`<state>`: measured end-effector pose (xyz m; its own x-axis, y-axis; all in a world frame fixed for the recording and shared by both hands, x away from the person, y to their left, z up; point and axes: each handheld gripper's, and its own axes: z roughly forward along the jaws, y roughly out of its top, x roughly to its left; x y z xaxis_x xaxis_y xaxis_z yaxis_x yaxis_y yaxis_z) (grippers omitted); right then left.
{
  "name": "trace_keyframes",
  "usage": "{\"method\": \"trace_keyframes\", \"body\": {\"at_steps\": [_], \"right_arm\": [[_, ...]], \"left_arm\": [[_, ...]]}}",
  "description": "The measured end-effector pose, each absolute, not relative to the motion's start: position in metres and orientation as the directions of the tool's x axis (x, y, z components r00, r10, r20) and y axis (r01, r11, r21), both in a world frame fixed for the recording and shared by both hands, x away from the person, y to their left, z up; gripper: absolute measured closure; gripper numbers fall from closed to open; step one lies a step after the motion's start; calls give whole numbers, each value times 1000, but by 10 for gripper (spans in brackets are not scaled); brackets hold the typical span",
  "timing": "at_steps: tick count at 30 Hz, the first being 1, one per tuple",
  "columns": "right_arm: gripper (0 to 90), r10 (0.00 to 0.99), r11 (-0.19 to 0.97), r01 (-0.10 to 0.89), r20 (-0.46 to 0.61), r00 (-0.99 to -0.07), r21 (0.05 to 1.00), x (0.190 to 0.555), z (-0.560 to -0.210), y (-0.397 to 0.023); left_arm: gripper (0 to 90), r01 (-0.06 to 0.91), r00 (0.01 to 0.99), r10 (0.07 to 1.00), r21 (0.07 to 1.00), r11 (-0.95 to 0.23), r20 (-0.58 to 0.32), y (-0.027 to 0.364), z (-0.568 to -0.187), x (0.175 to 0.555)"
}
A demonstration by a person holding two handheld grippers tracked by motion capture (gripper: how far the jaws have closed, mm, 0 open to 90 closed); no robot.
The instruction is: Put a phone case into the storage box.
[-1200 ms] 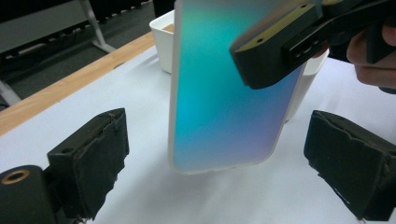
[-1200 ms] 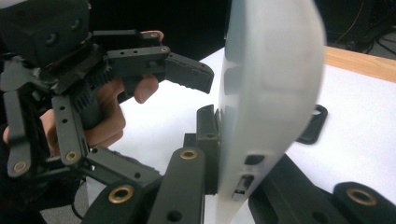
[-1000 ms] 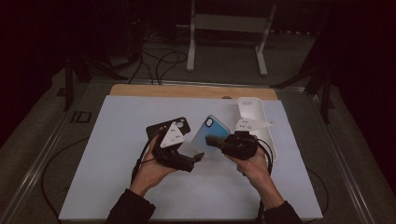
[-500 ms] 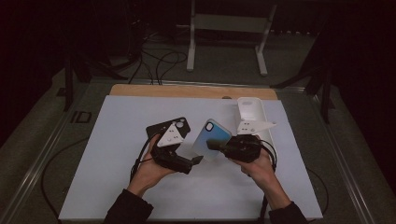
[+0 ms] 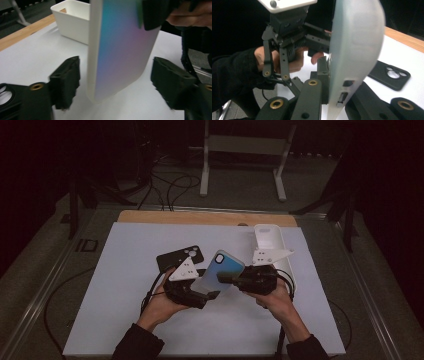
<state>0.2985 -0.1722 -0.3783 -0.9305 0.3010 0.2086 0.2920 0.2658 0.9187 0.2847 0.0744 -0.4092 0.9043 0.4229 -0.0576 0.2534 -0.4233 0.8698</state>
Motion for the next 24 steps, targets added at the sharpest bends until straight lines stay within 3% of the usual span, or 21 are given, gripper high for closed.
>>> {"method": "trace_keyframes", "body": {"at_steps": [15,24], "right_arm": [[852,207,270,257,205,-957,928,303,-377,-178],[679,218,306,232,170,-961,923,304,-376,-178]], "left_arm": [[576,211,940,337,875,-436,-59,73,-413,281],[744,200,942,332,870,-450,-45,72,-417,278]]}}
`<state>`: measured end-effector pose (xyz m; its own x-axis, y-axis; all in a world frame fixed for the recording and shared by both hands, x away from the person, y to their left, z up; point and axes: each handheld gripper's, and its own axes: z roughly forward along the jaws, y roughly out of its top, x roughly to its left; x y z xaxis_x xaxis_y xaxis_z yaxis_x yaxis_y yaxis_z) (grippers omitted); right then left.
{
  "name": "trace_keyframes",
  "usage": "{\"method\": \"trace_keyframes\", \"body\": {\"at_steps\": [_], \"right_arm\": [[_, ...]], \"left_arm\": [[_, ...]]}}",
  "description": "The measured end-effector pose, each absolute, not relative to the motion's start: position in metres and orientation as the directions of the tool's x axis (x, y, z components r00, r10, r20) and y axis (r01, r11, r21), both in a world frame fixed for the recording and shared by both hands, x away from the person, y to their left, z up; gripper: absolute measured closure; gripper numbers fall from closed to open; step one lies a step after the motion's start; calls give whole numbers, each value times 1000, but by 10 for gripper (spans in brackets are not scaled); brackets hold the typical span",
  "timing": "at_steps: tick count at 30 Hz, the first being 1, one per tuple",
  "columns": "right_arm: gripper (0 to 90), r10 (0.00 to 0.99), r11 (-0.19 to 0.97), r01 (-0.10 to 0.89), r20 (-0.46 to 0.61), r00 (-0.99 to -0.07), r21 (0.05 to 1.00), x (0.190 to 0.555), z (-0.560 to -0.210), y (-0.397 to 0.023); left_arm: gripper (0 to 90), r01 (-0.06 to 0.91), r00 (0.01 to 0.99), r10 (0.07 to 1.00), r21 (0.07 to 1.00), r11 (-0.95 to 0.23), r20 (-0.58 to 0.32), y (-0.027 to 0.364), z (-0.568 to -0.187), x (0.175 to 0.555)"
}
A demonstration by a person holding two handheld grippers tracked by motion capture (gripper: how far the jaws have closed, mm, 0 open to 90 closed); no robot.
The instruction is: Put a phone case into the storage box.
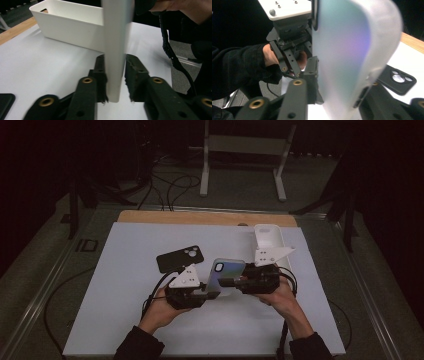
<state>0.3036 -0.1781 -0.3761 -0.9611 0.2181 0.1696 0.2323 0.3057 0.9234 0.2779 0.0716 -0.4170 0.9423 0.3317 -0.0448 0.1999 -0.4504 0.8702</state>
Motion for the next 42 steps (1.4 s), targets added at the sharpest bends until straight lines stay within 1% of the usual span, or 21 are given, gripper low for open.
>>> {"method": "trace_keyframes", "body": {"at_steps": [2,4,8,13,14,17,21,23,26,30,33,37,42], "right_arm": [[610,229,306,236,169,-959,922,305,-377,-177],[568,238,308,244,174,-956,920,305,-378,-176],[498,264,306,250,170,-949,919,306,-379,-173],[409,291,315,254,162,-943,914,305,-380,-170],[409,291,315,254,162,-943,914,305,-380,-170],[310,334,320,273,161,-929,907,305,-381,-168],[252,391,316,294,158,-906,902,305,-382,-170],[194,420,309,306,159,-893,900,305,-383,-171],[159,445,298,318,164,-880,900,305,-383,-173],[137,490,295,342,166,-856,892,305,-384,-174],[97,517,277,358,176,-837,892,305,-383,-174],[86,553,250,372,184,-813,894,304,-381,-174],[86,574,220,385,200,-794,896,303,-378,-173]], "left_arm": [[782,204,943,330,872,-445,-52,72,-418,278],[800,208,941,335,873,-441,-55,71,-419,278],[805,217,937,344,876,-430,-63,71,-420,278],[808,210,931,363,877,-431,-44,71,-421,277],[808,210,931,363,877,-431,-44,71,-421,277],[809,218,924,379,877,-428,-45,72,-421,277],[809,229,918,394,875,-427,-48,74,-421,278],[809,235,914,403,874,-425,-49,75,-422,279],[808,242,907,418,873,-423,-49,75,-422,279],[808,258,896,440,870,-419,-54,76,-423,281],[808,270,888,455,868,-417,-58,77,-423,282],[808,291,874,482,865,-409,-66,79,-424,283],[808,312,858,509,861,-401,-73,79,-425,284]]}}
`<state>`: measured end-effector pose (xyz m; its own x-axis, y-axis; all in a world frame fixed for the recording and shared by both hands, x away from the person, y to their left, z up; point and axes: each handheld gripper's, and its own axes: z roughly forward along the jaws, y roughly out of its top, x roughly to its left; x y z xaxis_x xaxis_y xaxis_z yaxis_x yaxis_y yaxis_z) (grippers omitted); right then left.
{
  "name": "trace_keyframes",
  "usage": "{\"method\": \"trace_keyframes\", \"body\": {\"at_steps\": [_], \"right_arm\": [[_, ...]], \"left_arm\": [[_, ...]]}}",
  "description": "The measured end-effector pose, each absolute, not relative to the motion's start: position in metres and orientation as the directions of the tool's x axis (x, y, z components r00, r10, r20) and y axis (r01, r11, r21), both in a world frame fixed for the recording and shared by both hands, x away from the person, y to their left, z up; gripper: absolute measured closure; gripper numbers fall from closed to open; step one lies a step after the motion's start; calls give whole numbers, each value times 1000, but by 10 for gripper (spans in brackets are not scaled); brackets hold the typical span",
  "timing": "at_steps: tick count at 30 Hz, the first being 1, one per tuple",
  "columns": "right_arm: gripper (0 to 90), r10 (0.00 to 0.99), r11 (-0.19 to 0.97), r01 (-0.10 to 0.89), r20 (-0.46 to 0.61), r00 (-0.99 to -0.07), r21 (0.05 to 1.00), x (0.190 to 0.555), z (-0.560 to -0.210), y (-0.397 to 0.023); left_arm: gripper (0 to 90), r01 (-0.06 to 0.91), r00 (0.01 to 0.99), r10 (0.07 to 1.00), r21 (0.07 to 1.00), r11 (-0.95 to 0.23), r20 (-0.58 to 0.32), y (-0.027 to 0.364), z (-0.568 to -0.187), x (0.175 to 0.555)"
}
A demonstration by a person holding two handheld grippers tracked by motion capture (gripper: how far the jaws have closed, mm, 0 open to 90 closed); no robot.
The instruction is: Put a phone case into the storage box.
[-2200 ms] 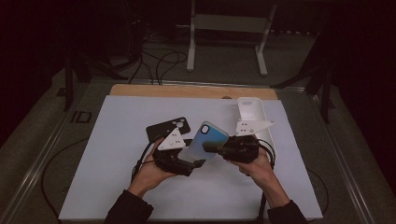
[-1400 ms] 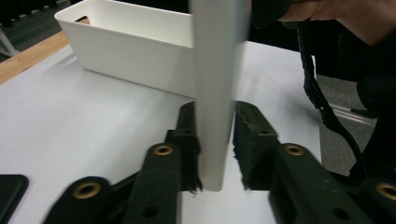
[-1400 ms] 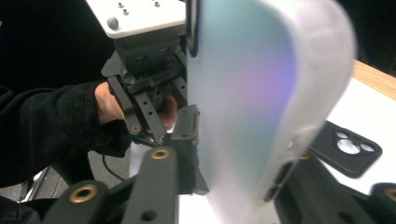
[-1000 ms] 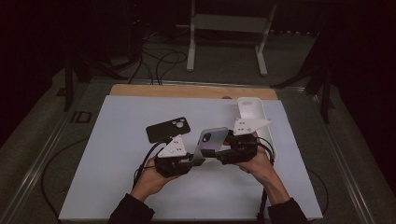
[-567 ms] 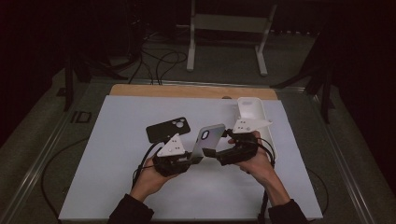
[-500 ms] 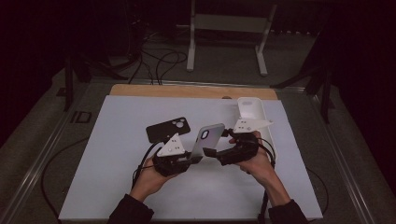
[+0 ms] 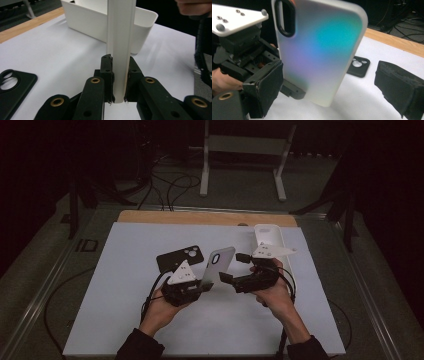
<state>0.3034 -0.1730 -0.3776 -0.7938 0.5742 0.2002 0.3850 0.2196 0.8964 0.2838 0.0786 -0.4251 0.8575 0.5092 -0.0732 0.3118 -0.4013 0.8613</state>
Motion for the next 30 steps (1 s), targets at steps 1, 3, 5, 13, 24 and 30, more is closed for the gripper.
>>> {"method": "trace_keyframes", "body": {"at_steps": [1,3,5,13,24,30], "right_arm": [[87,578,216,385,201,-791,897,303,-377,-172],[87,581,209,386,204,-788,898,302,-375,-170],[87,581,201,383,205,-788,901,302,-374,-167],[99,622,137,386,225,-750,912,300,-367,-159],[149,655,79,413,265,-707,907,302,-365,-149],[153,678,62,410,263,-686,910,303,-366,-143]], "left_arm": [[807,313,855,513,860,-402,-71,79,-425,284],[807,320,851,520,859,-400,-74,78,-426,284],[808,326,845,530,857,-398,-75,78,-426,284],[808,324,830,554,861,-391,-62,76,-429,282],[809,323,826,562,853,-411,-43,68,-433,280],[809,327,828,559,852,-408,-49,64,-433,277]]}}
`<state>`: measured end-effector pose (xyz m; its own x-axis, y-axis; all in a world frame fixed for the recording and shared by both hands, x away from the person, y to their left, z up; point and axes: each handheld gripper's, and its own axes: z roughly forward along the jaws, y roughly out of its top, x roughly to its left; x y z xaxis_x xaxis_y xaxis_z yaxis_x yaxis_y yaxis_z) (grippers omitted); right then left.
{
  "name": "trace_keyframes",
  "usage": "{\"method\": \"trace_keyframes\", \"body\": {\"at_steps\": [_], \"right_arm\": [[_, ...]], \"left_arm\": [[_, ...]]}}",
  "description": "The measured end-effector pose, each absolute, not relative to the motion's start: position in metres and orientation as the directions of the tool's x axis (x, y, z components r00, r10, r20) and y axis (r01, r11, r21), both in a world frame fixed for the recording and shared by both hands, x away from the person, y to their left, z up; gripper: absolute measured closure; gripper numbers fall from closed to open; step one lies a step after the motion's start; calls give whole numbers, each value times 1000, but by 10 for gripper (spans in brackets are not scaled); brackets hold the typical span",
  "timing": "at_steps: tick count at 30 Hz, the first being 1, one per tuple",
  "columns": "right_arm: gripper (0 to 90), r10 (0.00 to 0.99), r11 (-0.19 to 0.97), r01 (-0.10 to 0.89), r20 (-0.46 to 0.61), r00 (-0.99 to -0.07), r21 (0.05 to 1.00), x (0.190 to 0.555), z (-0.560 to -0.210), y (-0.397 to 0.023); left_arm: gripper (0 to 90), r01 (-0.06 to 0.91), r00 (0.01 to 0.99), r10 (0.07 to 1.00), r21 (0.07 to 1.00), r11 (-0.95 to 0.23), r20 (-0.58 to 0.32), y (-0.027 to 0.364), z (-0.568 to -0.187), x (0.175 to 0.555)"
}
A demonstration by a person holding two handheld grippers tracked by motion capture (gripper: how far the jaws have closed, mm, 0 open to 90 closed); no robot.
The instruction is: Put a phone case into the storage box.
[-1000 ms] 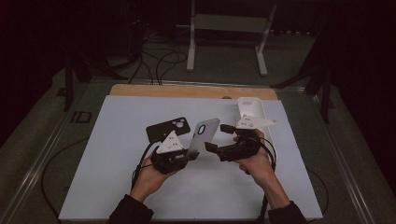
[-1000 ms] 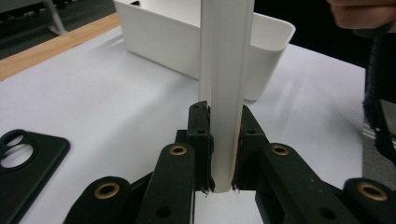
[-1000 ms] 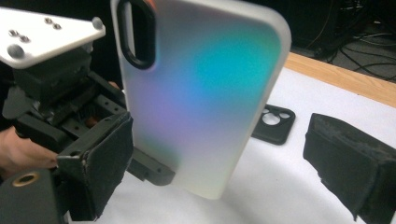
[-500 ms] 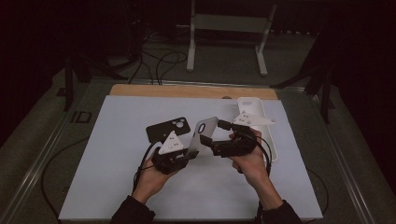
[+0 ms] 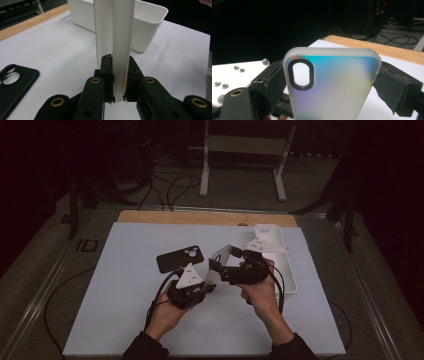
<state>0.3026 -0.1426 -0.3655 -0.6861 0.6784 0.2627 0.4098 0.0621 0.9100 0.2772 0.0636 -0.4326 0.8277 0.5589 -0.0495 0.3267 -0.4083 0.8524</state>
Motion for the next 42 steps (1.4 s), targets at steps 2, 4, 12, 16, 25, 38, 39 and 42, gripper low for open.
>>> {"method": "trace_keyframes", "body": {"at_steps": [2,4,12,16,25,38,39,42], "right_arm": [[156,681,61,411,263,-684,910,303,-366,-142],[164,678,59,414,267,-684,908,304,-366,-142],[171,658,98,380,227,-718,920,302,-367,-139],[171,652,110,372,216,-727,922,301,-367,-136],[171,658,101,380,225,-719,919,302,-369,-136],[170,667,98,392,232,-708,915,305,-373,-138],[171,666,100,392,231,-709,915,305,-373,-138],[171,665,102,394,232,-710,914,305,-374,-138]], "left_arm": [[808,327,828,559,853,-406,-52,64,-433,277],[808,332,828,558,854,-401,-60,65,-433,278],[737,325,840,539,855,-405,-64,64,-434,277],[555,324,837,542,861,-391,-69,66,-432,276],[285,334,800,598,866,-372,-52,75,-428,278],[13,349,725,688,880,-323,-35,97,-426,280],[10,348,717,696,880,-323,-28,99,-425,280],[1,344,705,709,885,-313,-23,107,-425,281]]}}
